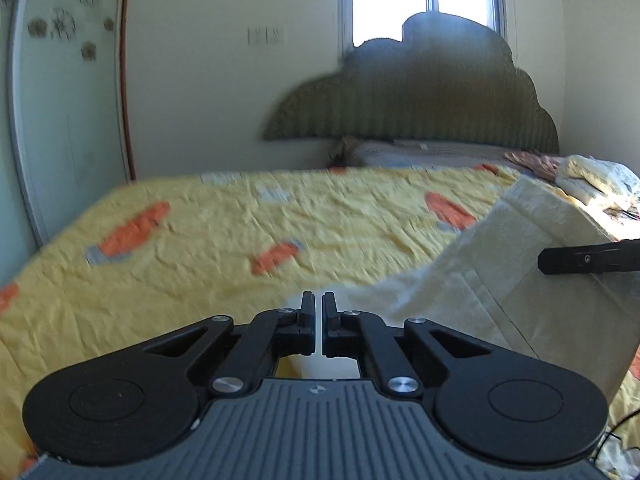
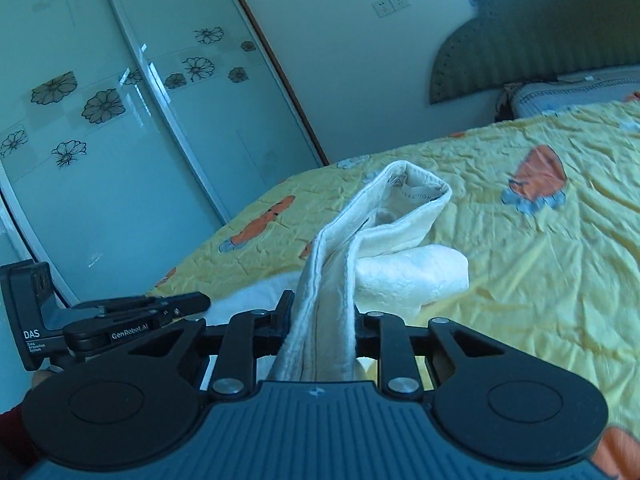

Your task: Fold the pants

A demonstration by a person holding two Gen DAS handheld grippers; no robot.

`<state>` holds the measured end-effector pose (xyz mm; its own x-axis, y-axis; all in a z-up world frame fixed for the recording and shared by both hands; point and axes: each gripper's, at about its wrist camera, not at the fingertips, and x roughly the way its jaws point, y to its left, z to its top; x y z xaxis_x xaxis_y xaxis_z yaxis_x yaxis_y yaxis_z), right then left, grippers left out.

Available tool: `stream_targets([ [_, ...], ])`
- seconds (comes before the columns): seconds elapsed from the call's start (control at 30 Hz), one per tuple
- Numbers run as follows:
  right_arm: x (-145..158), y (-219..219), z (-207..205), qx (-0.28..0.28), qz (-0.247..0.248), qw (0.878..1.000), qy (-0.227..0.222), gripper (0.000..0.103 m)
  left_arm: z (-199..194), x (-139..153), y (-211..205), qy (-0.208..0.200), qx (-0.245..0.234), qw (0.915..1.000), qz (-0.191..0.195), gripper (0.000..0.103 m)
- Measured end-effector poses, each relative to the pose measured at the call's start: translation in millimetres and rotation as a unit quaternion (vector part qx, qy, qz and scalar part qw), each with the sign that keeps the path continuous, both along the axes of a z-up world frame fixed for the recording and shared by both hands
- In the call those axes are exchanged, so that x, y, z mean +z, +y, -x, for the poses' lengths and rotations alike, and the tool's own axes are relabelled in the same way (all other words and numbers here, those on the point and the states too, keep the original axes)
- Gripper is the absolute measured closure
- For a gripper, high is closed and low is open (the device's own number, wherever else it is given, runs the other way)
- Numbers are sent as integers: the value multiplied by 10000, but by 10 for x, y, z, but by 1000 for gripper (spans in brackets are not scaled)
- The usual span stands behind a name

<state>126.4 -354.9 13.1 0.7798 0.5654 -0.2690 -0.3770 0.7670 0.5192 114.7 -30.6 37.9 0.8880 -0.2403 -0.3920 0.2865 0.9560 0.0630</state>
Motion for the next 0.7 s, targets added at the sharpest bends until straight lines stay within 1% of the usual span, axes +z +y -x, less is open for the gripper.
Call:
stream_targets([
  [0.03,68,36,-101,22,67,9999,-131,80,-49,90,16,-194,52,9998,-72,98],
  [0.07,117,66,-207,105,68,9997,-207,80,-138,163,34,-229,85,9997,-92,98],
  [0.1,159,106,-305,156,70,9995,-270,80,-242,223,66,-169,189,9997,-32,98],
  [0.13,183,134,-400,165,112,9994,-276,80,-340,268,102,-37,293,9996,44,98],
  [0.17,191,159,-496,146,230,9994,-226,80,-417,302,140,149,282,9994,118,98],
  [0.2,178,164,-547,110,328,9993,-159,80,-454,317,194,324,283,9987,268,88],
  [0.23,133,137,-580,64,385,9992,-19,80,-455,308,258,440,308,9976,434,82],
  [0.27,62,83,-579,2,381,9992,146,80,-430,270,302,554,257,9967,527,80],
  [0.3,-24,13,-537,-83,387,9988,295,80,-416,216,314,694,232,9961,503,65],
  [0.33,-120,-62,-492,-192,372,9980,472,80,-397,129,340,862,220,9950,465,61],
  [0.37,-225,-146,-434,-304,318,9969,653,80,-383,42,355,1033,165,9932,507,56],
  [0.43,-474,-346,-272,-580,105,9925,1073,80,-370,-171,409,1507,-70,9860,713,52],
  [0.5,-679,-484,-119,-747,-137,9874,1386,80,-431,-361,423,2099,-160,9724,1003,51],
  [0.53,-773,-532,-27,-797,-284,9853,1486,78,-426,-428,415,2290,-220,9665,1141,51],
  [0.57,-815,-556,40,-879,-370,9837,1527,77,-429,-467,399,2410,-291,9625,1215,51],
  [0.6,-825,-571,114,-1028,-394,9820,1534,70,-400,-476,373,2418,-280,9623,1216,51],
  [0.63,-807,-576,165,-1142,-305,9811,1531,56,-351,-453,345,2313,-210,9660,1137,51],
  [0.67,-767,-575,224,-1325,-129,9795,1514,48,-267,-416,305,2130,-142,9718,1000,51],
  [0.7,-698,-562,309,-1627,126,9760,1444,36,-186,-371,263,1952,-102,9772,833,49],
])
